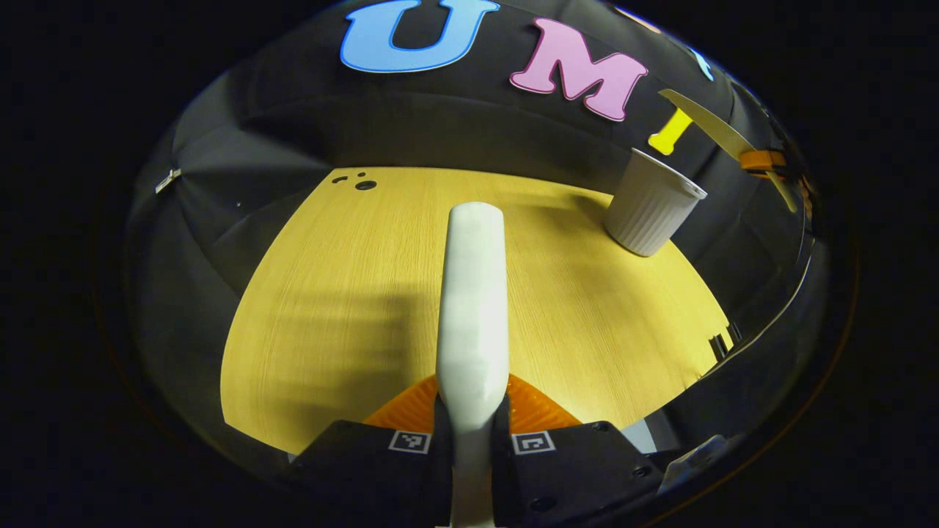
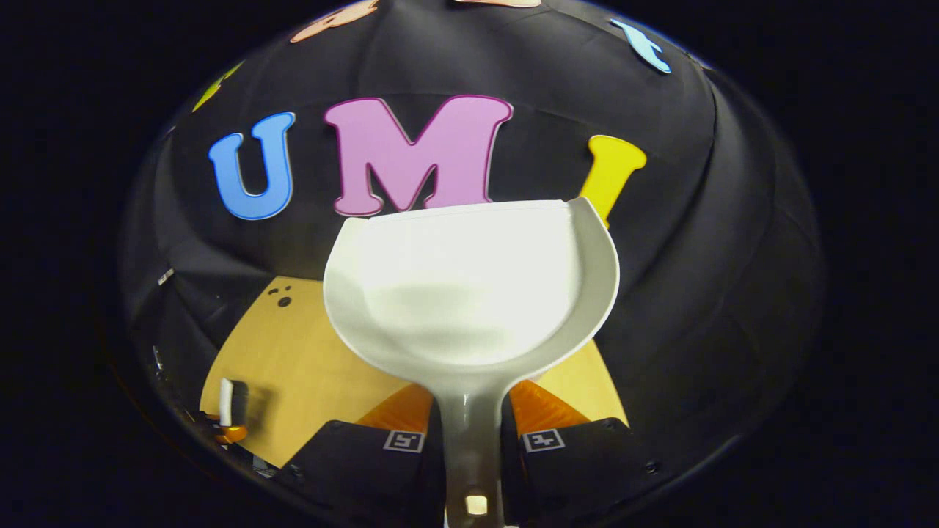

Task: Pick up the small broom and dustpan from the desktop, sweep the trash into the dustpan with the broom, and then empty the trash into the garbage bin.

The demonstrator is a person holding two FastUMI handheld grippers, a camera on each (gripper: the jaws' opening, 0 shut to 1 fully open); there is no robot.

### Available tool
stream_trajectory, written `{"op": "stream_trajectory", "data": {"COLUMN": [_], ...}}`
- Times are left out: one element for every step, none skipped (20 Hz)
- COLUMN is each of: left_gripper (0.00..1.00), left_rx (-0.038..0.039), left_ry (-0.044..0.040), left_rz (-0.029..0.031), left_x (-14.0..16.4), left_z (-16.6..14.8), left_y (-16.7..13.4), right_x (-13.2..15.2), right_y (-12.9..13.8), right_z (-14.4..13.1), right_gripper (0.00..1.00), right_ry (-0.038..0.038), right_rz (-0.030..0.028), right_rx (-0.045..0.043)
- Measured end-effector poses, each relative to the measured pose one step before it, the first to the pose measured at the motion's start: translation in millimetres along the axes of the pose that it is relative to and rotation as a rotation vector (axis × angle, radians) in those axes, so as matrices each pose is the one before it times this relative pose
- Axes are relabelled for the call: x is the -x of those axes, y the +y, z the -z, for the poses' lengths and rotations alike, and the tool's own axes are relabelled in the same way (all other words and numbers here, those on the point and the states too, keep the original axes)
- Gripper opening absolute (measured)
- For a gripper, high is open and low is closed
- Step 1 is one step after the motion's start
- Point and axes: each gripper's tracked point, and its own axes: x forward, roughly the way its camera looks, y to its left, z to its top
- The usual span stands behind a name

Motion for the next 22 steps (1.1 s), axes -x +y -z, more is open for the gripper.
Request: {"op": "stream_trajectory", "data": {"left_gripper": [0.26,0.26,0.25,0.25,0.26,0.25,0.26,0.25,0.25,0.25,0.26,0.26,0.26,0.26,0.26,0.27,0.26,0.27,0.27,0.27,0.26,0.27], "left_rx": [0.00635,0.00623,0.00536,0.00377,0.00253,0.00056,-0.00114,-0.00338,-0.00476,-0.00502,-0.0026,0.00072,0.00229,0.00262,0.00208,0.00243,0.00015,-0.00325,-0.00574,-0.00954,-0.00919,-0.0079], "left_ry": [0.00162,0.00598,0.00307,0.0043,0.00359,0.00365,0.00413,0.00645,0.00726,0.00466,0.00693,0.0028,0.00467,0.00662,0.01011,0.00859,0.00805,0.01206,0.01297,0.01105,0.01037,0.01162], "left_rz": [-0.00521,-0.00648,-0.00615,-0.00455,-0.00558,-0.0073,-0.00723,-0.00575,-0.00859,-0.00783,-0.00483,-0.00517,-0.00185,-0.00402,-0.00633,-0.00621,-0.00371,-0.0041,-0.00783,-0.00881,-0.00917,-0.00558], "left_x": [-2.07,-1.45,-2.47,-1.87,-2.8,-2.36,-4.38,-2.94,-3.31,-3.59,-4.98,-4.12,-5.34,-4.8,-7.13,-6.64,-7.27,-6.61,-7.9,-6.62,-5.73,-5.88], "left_z": [1.83,2.17,0.59,1.06,2.15,0.29,0.6,0.3,1.03,-1.63,-2.06,-3.26,-1.53,-1.7,-1.13,-2.89,-2.4,-1.39,-0.61,-1.09,-0.4,-0.67], "left_y": [0.75,0.0,1.29,0.08,1.71,1.11,0.76,0.61,0.95,1.6,0.01,-0.59,-0.96,0.27,0.07,-0.57,-1.64,-2.66,-1.86,-2.48,-2.08,-1.38], "right_x": [1.63,0.42,0.81,0.17,-0.08,-0.44,0.11,-2.58,-5.34,-3.33,-3.27,-2.09,0.07,0.45,0.47,-1.89,-3.45,-0.58,-0.2,-0.49,-3.93,-1.31], "right_y": [0.96,-0.9,-1.39,0.8,1.94,-0.82,-0.57,-3.44,-0.8,-2.25,0.24,-4.52,-3.41,-2.32,-3.08,-1.4,1.02,-0.79,-0.25,0.43,0.99,0.29], "right_z": [-1.22,0.58,0.53,2.84,-0.29,-0.21,-2.5,0.29,8.48,8.09,7.29,4.19,4.55,4.24,3.54,5.51,4.6,3.65,4.46,4.2,4.28,4.32], "right_gripper": [0.34,0.33,0.29,0.34,0.34,0.34,0.34,0.33,0.33,0.34,0.34,0.34,0.38,0.34,0.29,0.34,0.29,0.33,0.33,0.33,0.33,0.33], "right_ry": [0.01124,0.01277,0.01547,0.01713,0.01996,0.02731,0.02992,0.02845,0.02831,0.02771,0.0281,0.02917,0.02696,0.02411,0.02118,0.02047,0.0178,0.01729,0.01912,0.01972,0.01909,0.01924], "right_rz": [-0.03323,-0.02926,-0.02485,-0.02425,-0.0227,-0.02058,-0.01763,-0.01153,-0.00475,-0.00406,-0.00458,-0.00552,-0.00258,0.00058,0.00273,0.00172,0.00093,-0.00003,-0.00054,-0.00226,-0.00417,-0.00477], "right_rx": [0.0039,0.0067,0.00425,0.00114,-0.00315,-0.00432,-0.00114,0.00008,0.00282,0.00104,-0.00125,-0.00475,-0.00408,-0.0043,-0.00176,0.00032,0.00139,0.00223,0.00098,-0.00058,-0.00149,0.00083]}}
